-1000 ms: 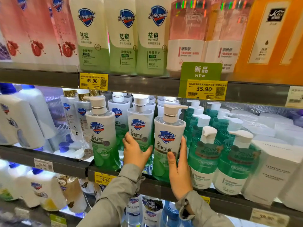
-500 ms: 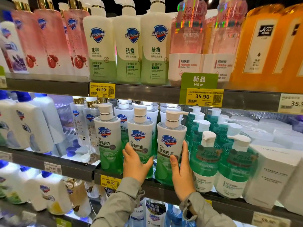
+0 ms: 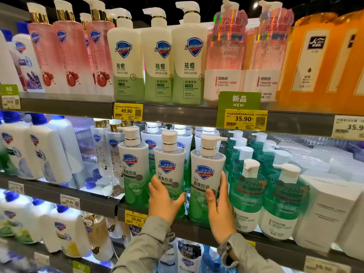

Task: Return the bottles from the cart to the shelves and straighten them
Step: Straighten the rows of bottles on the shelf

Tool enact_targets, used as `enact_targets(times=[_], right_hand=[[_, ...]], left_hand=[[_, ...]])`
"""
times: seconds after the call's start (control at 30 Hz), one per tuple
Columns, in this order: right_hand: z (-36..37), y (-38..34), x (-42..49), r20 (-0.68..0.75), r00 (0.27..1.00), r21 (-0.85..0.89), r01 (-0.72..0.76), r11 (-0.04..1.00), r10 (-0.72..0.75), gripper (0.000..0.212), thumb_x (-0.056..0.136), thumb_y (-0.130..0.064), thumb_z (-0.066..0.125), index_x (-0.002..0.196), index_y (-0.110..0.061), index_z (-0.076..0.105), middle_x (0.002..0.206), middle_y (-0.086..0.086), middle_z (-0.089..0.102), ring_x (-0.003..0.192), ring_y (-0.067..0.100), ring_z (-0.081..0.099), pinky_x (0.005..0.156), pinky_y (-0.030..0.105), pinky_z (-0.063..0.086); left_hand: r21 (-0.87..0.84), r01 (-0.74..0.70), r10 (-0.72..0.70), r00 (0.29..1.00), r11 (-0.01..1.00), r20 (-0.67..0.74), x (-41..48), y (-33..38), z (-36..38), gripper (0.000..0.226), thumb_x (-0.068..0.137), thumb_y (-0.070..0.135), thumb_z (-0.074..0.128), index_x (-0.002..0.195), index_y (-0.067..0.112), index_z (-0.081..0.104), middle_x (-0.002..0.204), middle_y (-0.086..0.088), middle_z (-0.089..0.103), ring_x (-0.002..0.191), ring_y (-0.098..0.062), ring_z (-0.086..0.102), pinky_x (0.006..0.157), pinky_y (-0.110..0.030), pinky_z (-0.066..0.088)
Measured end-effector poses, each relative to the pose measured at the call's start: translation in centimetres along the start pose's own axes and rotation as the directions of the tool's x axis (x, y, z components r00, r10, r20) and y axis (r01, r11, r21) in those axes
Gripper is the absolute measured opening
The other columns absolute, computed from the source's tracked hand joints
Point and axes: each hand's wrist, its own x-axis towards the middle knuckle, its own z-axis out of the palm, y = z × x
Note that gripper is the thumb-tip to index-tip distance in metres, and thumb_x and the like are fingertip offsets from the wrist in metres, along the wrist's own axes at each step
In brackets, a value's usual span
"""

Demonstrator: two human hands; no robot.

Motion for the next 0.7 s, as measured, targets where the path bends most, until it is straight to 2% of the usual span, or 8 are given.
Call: enact_targets(times=[0.13, 0.27, 0.33, 0.43, 0.53, 0.63, 0.7], right_hand=[[0.1, -0.5, -0.1, 0.007, 1.0, 0.026, -0.012, 1.0, 0.012, 0.052, 0.094, -0.029, 0.04, 0.127, -0.055, 0.009, 0.14, -0.011, 0.035, 0.124, 0.005, 0.04, 0.1, 0.022, 0.037], [-0.1, -0.8, -0.2, 0.021, 1.0, 0.029, -0.024, 0.999, 0.023, 0.052, 0.097, -0.024, 0.041, 0.127, -0.054, 0.01, 0.136, -0.015, 0.033, 0.122, 0.003, 0.037, 0.097, 0.018, 0.035], [-0.1, -1.0, -0.3, 0.028, 0.999, 0.036, -0.031, 0.999, 0.03, 0.053, 0.096, -0.027, 0.041, 0.126, -0.055, 0.007, 0.138, -0.015, 0.031, 0.124, 0.003, 0.037, 0.098, 0.018, 0.035], [-0.3, -0.9, -0.5, 0.047, 0.998, 0.032, -0.052, 0.998, 0.051, 0.058, 0.089, -0.039, 0.04, 0.13, -0.056, 0.003, 0.145, -0.01, 0.032, 0.13, 0.007, 0.038, 0.105, 0.027, 0.036], [-0.7, -0.5, -1.1, 0.077, 0.995, -0.024, -0.053, 0.998, 0.055, 0.066, 0.094, -0.029, 0.048, 0.141, -0.044, 0.003, 0.152, -0.008, 0.027, 0.135, 0.007, 0.031, 0.112, 0.029, 0.029], [-0.7, -0.3, -1.9, 0.07, 0.996, -0.111, -0.049, 0.993, 0.057, 0.073, 0.096, -0.022, 0.052, 0.149, -0.029, 0.003, 0.155, -0.005, 0.02, 0.141, 0.01, 0.023, 0.114, 0.027, 0.021], [-0.7, -0.5, -2.4, 0.057, 0.997, -0.133, -0.053, 0.99, 0.061, 0.074, 0.094, -0.022, 0.054, 0.15, -0.024, 0.006, 0.157, -0.005, 0.017, 0.143, 0.012, 0.018, 0.117, 0.03, 0.018]], left_hand=[[-0.029, 0.005, -0.005, 1.0, 1.0, 0.003, -0.1, -0.1, 0.0, 0.091, 0.071, 0.03, 0.08, 0.135, 0.002, 0.023, 0.127, -0.014, 0.036, 0.117, -0.034, 0.046, 0.092, -0.042, 0.044], [-0.085, 0.016, -0.015, 1.0, 0.996, 0.023, -0.2, 0.1, -0.2, 0.093, 0.07, 0.026, 0.081, 0.138, 0.003, 0.021, 0.131, -0.015, 0.036, 0.12, -0.032, 0.045, 0.096, -0.04, 0.042], [-0.12, 0.019, -0.013, 0.999, 0.993, 0.048, -0.4, 0.1, -0.5, 0.095, 0.07, 0.024, 0.082, 0.139, 0.003, 0.02, 0.134, -0.015, 0.035, 0.124, -0.03, 0.042, 0.1, -0.036, 0.039], [-0.145, 0.015, -0.004, 0.997, 0.989, 0.076, -1.0, -0.3, -1.3, 0.096, 0.071, 0.021, 0.081, 0.142, 0.003, 0.019, 0.142, -0.015, 0.033, 0.131, -0.027, 0.037, 0.107, -0.031, 0.032], [-0.165, -0.001, 0.011, 0.998, 0.986, 0.061, -2.0, -0.9, -2.2, 0.094, 0.073, 0.017, 0.08, 0.144, 0.006, 0.019, 0.143, -0.012, 0.03, 0.133, -0.025, 0.034, 0.11, -0.03, 0.029], [-0.173, -0.036, 0.048, 0.997, 0.984, 0.067, -2.8, -1.4, -2.8, 0.087, 0.074, 0.019, 0.079, 0.141, 0.011, 0.026, 0.139, -0.009, 0.033, 0.128, -0.025, 0.04, 0.109, -0.038, 0.036], [-0.172, -0.065, 0.075, 0.996, 0.983, 0.052, -3.0, -1.5, -3.2, 0.08, 0.074, 0.02, 0.079, 0.137, 0.013, 0.031, 0.133, -0.005, 0.035, 0.123, -0.024, 0.043, 0.106, -0.039, 0.039]])
